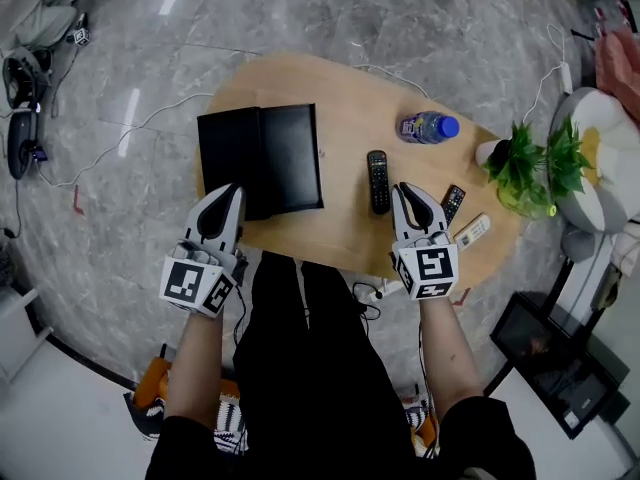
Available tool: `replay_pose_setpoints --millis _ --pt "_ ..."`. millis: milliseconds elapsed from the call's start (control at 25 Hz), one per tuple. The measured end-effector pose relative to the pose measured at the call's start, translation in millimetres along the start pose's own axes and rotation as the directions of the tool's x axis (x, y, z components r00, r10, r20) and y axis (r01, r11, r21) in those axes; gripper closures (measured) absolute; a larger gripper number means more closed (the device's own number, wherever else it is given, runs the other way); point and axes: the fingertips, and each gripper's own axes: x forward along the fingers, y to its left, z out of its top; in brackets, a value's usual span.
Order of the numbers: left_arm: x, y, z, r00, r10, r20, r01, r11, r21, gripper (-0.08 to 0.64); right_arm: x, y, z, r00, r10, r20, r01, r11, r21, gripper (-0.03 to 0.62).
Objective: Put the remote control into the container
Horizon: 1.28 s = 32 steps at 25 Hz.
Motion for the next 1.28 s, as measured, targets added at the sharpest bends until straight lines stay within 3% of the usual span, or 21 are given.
replay_pose_setpoints --millis 280,600,760,920,1040,1160,1280 --pt "45 -49 -19 0.99 -0.125 -0.072 0.128 0.991 0.036 0.552 -41 -77 -57 0.97 -0.232 -0.066 0.24 0.957 0.163 0.571" --pt "97 -124 -38 0.943 -0.293 -0.159 0.308 0.948 0.083 0.552 -94 -122 -116 0.909 -0.395 -0.135 0.417 0.868 0.269 0.546" --pt "115 -152 -52 0.916 -0.348 -0.201 0.371 0.924 0.093 0.552 -103 -140 -153 0.882 -0.421 -0.209 0.469 0.823 0.322 0.484" --pt "129 -170 -65 0.895 -0.374 -0.244 0.405 0.91 0.087 0.552 -95 -151 -195 0.867 -0.383 -0.318 0.489 0.773 0.404 0.376" --pt "137 -180 -76 0.876 -0.394 -0.278 0.43 0.899 0.084 0.552 -85 -159 -221 0.848 -0.369 -0.382 0.517 0.736 0.437 0.349" --pt "140 -185 -93 0.856 -0.405 -0.322 0.45 0.89 0.078 0.552 -72 -159 -236 0.839 -0.349 -0.418 0.521 0.739 0.427 0.334" --pt "144 -184 -104 0.849 -0.401 -0.345 0.447 0.892 0.065 0.552 -61 -160 -244 0.832 -0.335 -0.443 0.524 0.738 0.426 0.327"
